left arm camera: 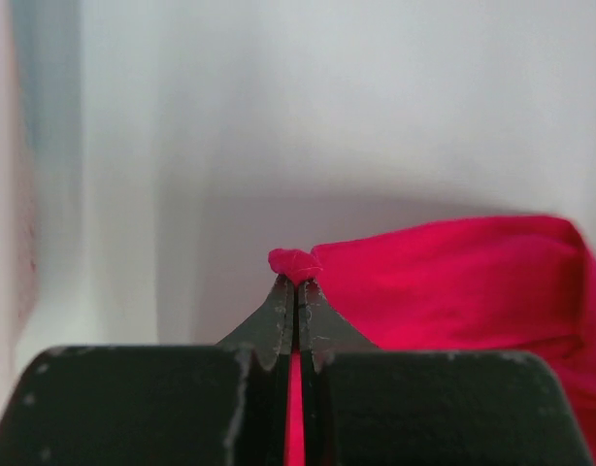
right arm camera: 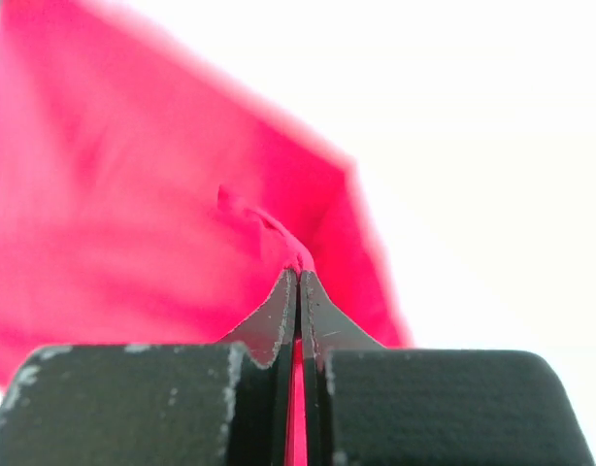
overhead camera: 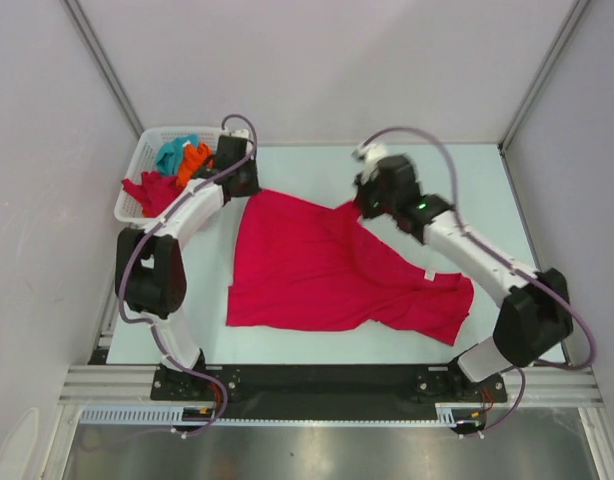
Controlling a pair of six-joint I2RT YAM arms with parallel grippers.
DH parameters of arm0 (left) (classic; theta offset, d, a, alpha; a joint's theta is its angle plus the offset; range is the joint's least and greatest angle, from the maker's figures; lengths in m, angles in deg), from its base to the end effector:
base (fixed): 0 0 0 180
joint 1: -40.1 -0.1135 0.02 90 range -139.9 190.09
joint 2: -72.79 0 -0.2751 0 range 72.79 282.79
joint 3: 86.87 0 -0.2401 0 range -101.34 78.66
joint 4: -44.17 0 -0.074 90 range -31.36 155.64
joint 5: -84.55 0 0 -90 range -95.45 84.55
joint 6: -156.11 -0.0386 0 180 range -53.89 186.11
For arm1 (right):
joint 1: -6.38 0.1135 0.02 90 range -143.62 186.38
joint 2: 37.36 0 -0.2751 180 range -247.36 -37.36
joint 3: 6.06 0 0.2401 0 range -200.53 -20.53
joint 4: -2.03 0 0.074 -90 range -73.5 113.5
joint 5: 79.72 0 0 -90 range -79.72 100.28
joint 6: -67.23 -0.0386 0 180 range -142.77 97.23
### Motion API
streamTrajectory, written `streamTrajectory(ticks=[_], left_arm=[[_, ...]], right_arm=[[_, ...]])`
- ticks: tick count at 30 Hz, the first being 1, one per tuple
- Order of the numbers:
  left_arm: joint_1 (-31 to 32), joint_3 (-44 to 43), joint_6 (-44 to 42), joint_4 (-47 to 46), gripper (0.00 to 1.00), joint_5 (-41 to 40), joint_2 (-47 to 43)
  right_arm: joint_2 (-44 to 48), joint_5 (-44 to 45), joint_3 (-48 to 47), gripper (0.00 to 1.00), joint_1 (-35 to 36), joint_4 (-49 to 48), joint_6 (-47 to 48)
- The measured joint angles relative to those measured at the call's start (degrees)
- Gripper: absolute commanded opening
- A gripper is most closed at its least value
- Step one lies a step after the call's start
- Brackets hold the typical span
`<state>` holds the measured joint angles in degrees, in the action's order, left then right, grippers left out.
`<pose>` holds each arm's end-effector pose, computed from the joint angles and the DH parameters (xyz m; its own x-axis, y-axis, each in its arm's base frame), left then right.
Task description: Fold and stack the t-shirts
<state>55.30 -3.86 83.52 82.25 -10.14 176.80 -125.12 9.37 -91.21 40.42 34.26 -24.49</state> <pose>0.3910 -0.1030 0.2714 -0.7138 -0.1151 -0.6909 -0.0083 0.9877 -0.1559 0.2826 0.1917 0.3131 -0.4903 -0.2950 -0.8201 -0.5560 0.8305 0.0337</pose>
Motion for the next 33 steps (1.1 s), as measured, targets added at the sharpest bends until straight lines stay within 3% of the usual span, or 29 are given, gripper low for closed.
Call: streamTrajectory(ticks=[4,8,15,24,33], left_arm=[[-1.14,-5.79,-1.53,-2.05,0.0,2.49,-2.62],[-1.42,-5.97,-4.98,-9.01,0.0,6.6,-7.67],[-3.96,-10.84,-7.15,-15.43,0.0,13.73,-11.72],[-7.67,-17.27,-9.03,-15.82,0.0,17.35,-21.46],[-7.67,-15.21,-11.19,-15.74,0.0,17.9,-38.23]], right_arm=[[3.13,-4.33,-9.75,0.0,-14.23,-2.75,-0.04],[2.36,-12.07,-18.97,0.0,-27.28,-5.27,-1.79],[-3.19,-22.12,-32.61,0.0,-41.86,-5.79,-6.73],[-3.41,-26.67,-48.24,0.0,-45.7,0.24,-6.05],[9.4,-28.06,-51.52,0.0,-45.57,3.63,-4.13]])
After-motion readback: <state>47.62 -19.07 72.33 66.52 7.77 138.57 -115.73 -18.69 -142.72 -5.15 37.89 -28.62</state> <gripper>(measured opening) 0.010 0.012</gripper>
